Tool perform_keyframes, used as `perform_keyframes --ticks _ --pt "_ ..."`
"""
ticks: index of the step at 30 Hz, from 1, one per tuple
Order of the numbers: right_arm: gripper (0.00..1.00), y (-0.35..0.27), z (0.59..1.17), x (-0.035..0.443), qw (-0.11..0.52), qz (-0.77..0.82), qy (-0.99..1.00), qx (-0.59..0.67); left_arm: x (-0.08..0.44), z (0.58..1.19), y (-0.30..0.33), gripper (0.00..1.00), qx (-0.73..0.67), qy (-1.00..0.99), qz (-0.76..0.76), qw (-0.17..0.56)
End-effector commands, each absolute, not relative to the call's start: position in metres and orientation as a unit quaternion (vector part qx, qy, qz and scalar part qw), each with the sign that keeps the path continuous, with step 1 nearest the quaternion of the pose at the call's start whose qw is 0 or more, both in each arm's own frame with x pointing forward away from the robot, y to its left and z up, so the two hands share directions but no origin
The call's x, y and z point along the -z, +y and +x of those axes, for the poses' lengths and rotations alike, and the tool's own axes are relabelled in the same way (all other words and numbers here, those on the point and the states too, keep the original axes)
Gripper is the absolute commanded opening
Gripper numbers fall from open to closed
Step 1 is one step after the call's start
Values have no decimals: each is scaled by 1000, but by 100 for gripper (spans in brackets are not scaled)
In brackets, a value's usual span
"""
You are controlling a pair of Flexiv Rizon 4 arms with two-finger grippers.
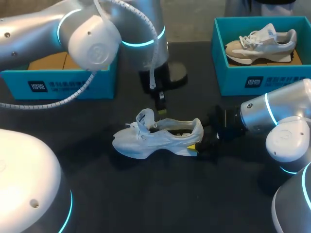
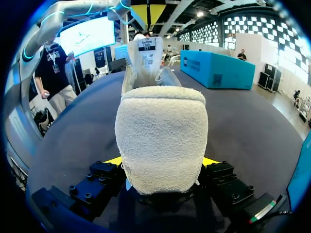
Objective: Take the shoe out of the shoebox, open the shoe tongue, remove and reinsert the insole, then place the shoe into the shoebox
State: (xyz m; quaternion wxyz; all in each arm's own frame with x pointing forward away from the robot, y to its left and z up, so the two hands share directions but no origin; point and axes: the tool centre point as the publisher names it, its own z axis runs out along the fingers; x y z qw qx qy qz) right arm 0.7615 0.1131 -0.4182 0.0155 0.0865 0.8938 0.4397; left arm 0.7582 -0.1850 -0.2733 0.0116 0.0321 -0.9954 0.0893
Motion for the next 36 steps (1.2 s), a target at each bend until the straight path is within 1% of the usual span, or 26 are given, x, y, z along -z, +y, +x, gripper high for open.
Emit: perform_keyframes --ticks 1,9,19,36 --pt "0 111 763 421 16 87 894 -439 287 758 -197 0 -90 -996 23 19" --pt "0 111 763 421 16 87 894 -439 312 754 -217 0 -81 -996 -1 37" --pt "0 111 763 421 16 87 894 -439 339 762 -233 0 -76 -996 -6 52" --pt "0 111 763 421 16 87 894 -439 375 750 -226 0 -67 -995 -11 68"
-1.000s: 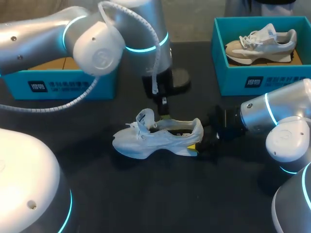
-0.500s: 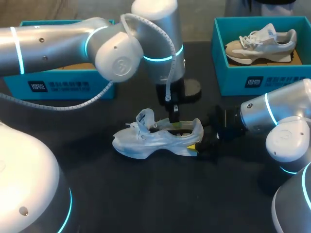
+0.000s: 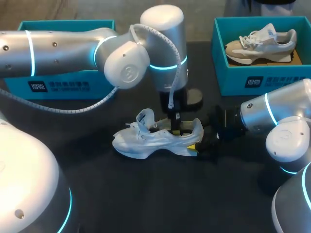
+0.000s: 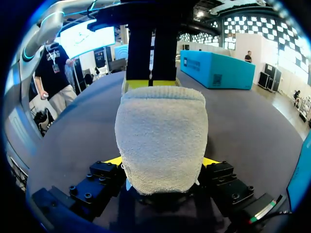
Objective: Take the shoe out of the shoebox, open the shoe tongue, remove and reinsert the insole, then place the shoe into the shoebox
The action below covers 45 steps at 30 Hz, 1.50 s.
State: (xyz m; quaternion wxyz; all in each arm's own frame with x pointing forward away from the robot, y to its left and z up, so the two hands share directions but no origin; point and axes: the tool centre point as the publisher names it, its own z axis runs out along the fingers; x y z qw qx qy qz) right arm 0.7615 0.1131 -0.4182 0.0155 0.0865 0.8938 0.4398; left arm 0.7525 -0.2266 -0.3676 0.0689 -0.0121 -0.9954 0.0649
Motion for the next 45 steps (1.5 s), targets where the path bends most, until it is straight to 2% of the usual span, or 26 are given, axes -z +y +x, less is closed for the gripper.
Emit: perform_keyframes --ticks 1,21,23,32,40,44,45 --pt "0 111 763 421 16 87 894 -439 376 749 -225 0 -70 -995 -10 70" --pt "0 111 763 421 16 87 894 -439 393 729 -218 0 -75 -992 -24 103" --pt "0 111 763 421 16 87 894 -439 395 728 -219 20 -74 -991 -31 104" --pt "0 111 763 421 16 87 894 -439 407 732 -219 33 -63 -993 -41 95" --pt "0 111 763 421 16 87 894 -439 424 735 -218 34 -57 -996 -57 47" --pt "0 111 763 421 16 87 894 -439 438 734 -216 32 -46 -997 -61 26" --pt "0 111 763 421 16 87 894 -439 441 734 -215 28 -45 -997 -63 18"
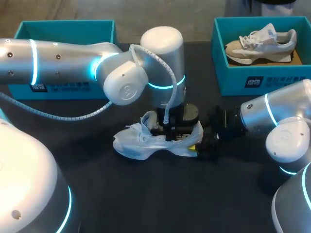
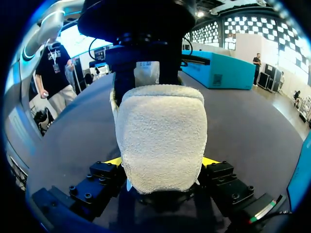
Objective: Take the shoe out of the shoebox, open the shoe tongue, remove and reinsert the insole, then place the shoe into the shoebox
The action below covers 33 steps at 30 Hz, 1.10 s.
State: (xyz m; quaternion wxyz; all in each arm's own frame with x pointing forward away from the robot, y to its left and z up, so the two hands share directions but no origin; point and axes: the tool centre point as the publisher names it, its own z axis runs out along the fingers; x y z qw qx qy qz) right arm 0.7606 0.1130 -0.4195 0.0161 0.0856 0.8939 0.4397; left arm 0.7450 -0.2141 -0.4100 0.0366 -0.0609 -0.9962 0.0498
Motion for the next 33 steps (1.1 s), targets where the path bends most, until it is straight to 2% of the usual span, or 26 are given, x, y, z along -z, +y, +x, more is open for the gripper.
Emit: perform_keyframes --ticks 1,3,15,27,33 --pt "0 111 763 421 16 87 894 -439 444 734 -215 21 -41 -997 -61 14" --pt "0 111 763 421 16 87 894 -439 448 735 -215 0 -39 -997 -62 6" --pt "0 111 763 421 16 87 894 -439 437 750 -208 0 -36 -998 -43 -22" --pt "0 111 763 421 16 87 894 -439 400 762 -199 0 -70 -998 6 -5" --pt "0 111 763 421 16 87 894 -439 388 759 -199 0 -92 -995 21 34"
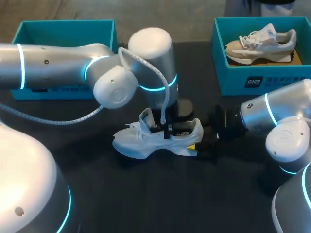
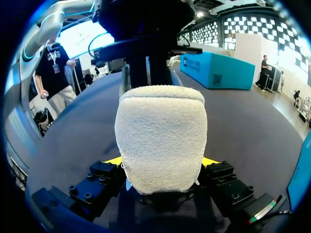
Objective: Take the shoe out of the shoebox, open the shoe tongue, remove and reinsert the insole, then place the shoe into the shoebox
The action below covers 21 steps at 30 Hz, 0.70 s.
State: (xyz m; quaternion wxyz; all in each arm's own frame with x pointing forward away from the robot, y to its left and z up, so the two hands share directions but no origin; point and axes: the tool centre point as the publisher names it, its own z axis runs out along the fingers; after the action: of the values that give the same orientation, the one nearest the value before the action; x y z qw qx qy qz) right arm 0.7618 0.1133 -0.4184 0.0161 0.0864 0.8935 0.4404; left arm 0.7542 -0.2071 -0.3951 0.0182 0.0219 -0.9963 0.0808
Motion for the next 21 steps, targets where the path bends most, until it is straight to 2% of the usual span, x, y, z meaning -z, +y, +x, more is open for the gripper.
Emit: perform_keyframes --ticks 1,21 --pt "0 111 763 421 16 87 894 -439 386 758 -199 0 -95 -994 22 40" --pt "0 111 763 421 16 87 894 -439 363 752 -194 0 -153 -981 46 107"
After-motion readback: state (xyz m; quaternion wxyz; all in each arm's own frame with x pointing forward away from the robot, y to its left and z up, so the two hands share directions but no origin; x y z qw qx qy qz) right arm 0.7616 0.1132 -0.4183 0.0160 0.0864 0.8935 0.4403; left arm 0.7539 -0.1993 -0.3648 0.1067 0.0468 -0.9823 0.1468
